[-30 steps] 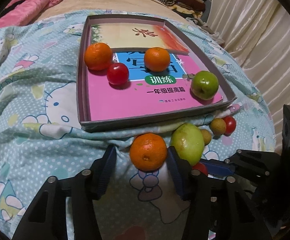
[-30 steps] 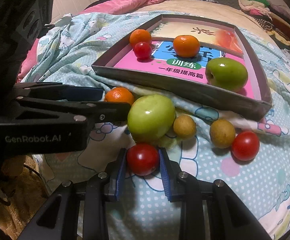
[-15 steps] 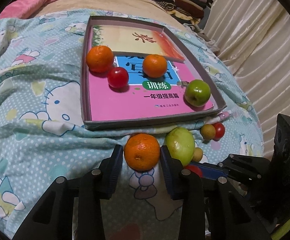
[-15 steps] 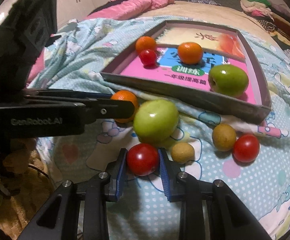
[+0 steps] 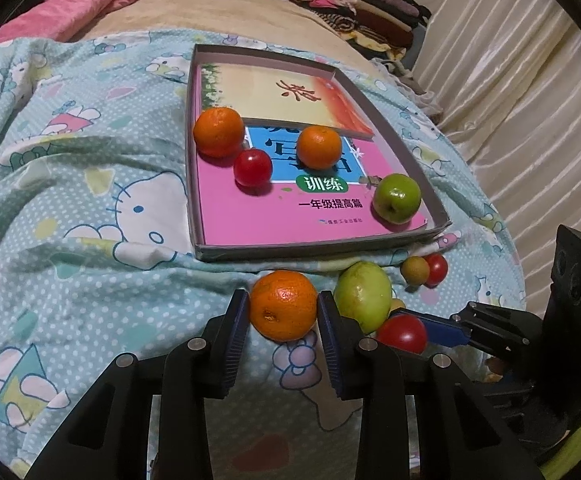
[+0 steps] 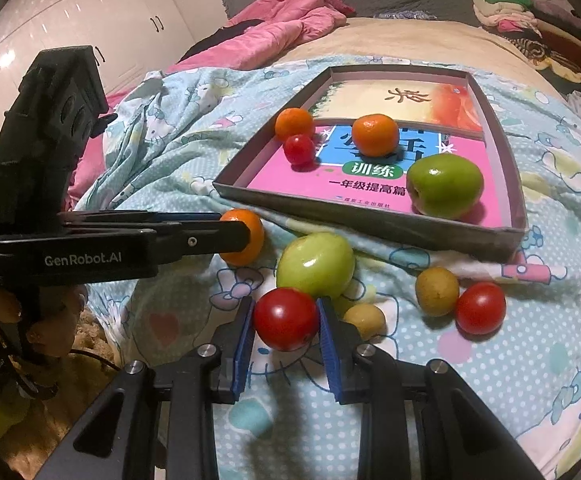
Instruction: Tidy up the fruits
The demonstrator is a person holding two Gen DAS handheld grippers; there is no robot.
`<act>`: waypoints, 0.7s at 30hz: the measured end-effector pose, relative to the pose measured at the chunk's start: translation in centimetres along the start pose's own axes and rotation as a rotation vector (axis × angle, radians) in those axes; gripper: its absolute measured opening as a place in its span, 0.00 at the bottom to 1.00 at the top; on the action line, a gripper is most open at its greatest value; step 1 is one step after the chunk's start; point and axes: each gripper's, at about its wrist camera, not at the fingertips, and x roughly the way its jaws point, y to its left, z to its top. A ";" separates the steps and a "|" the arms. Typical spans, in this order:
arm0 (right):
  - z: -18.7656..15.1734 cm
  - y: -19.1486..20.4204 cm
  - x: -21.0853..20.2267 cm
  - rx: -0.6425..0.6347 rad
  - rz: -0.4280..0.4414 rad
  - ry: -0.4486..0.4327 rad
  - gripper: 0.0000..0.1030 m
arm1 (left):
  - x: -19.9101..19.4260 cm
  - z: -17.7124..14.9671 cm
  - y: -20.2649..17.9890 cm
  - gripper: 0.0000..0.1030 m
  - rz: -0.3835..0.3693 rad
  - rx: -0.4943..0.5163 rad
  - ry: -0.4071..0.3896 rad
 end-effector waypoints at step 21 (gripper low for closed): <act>0.1 -0.2 -0.3 0.011 -0.011 -0.019 0.30 | 1.0 -0.4 -0.4 0.35 0.069 0.043 0.040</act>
